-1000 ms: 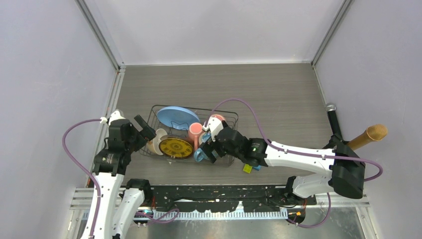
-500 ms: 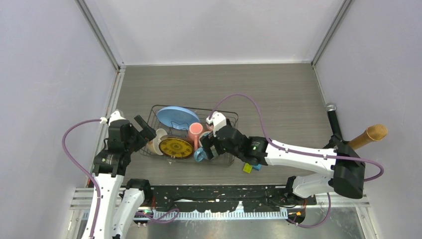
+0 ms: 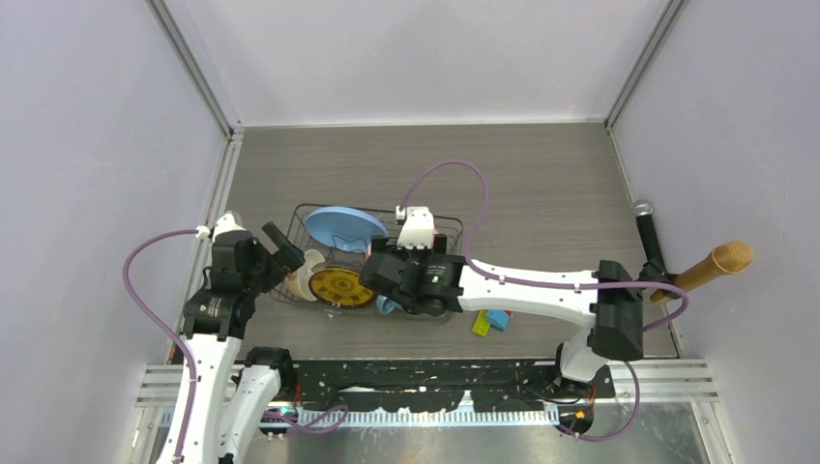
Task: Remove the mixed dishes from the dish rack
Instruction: Pick up the cup from the dish rack.
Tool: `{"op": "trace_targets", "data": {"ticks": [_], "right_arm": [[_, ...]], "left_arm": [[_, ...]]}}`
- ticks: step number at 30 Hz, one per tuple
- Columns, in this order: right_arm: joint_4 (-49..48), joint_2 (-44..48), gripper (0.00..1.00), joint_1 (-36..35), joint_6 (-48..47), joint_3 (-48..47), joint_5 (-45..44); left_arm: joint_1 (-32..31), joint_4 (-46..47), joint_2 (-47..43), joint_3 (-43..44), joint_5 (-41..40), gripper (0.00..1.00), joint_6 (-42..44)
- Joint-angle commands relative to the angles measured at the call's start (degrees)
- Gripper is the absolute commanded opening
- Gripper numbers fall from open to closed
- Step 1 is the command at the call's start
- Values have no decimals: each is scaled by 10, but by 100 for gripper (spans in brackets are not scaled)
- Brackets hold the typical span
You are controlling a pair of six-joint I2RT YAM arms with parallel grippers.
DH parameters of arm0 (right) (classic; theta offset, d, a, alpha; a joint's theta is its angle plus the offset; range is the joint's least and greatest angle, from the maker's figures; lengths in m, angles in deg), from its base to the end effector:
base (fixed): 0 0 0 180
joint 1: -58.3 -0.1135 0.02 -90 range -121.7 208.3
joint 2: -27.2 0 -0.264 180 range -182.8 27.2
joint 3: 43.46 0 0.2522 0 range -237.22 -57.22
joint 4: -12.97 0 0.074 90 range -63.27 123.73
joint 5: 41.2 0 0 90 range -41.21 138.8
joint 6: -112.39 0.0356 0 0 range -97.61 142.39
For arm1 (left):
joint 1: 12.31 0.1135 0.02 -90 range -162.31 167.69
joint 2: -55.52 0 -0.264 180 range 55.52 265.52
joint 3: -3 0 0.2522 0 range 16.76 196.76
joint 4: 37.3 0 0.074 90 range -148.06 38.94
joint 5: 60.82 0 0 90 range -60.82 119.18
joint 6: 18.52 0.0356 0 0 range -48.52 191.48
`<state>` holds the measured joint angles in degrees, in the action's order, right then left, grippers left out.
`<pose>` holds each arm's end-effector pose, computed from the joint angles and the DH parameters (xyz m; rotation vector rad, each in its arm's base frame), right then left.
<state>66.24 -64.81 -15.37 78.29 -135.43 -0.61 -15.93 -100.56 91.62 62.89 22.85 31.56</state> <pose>0.1214 0.3182 0.2992 -0.0079 2.1274 0.2187 0.1219 -0.0038 0.3012 -0.7632 2.1379 -0.2807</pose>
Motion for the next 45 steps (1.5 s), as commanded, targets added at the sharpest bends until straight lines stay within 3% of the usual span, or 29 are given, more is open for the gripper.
{"op": "trace_targets", "data": {"ticks": [1, 17, 45], "right_arm": [[111, -12, 100, -4, 99, -41, -89], [118, -74, 100, -4, 127, -72, -37], [131, -124, 100, 13, 188, -19, 58]], "left_arm": [[2, 29, -10, -4, 7, 99, 7], [3, 41, -19, -15, 22, 99, 7], [3, 44, -27, -17, 36, 99, 8]]}}
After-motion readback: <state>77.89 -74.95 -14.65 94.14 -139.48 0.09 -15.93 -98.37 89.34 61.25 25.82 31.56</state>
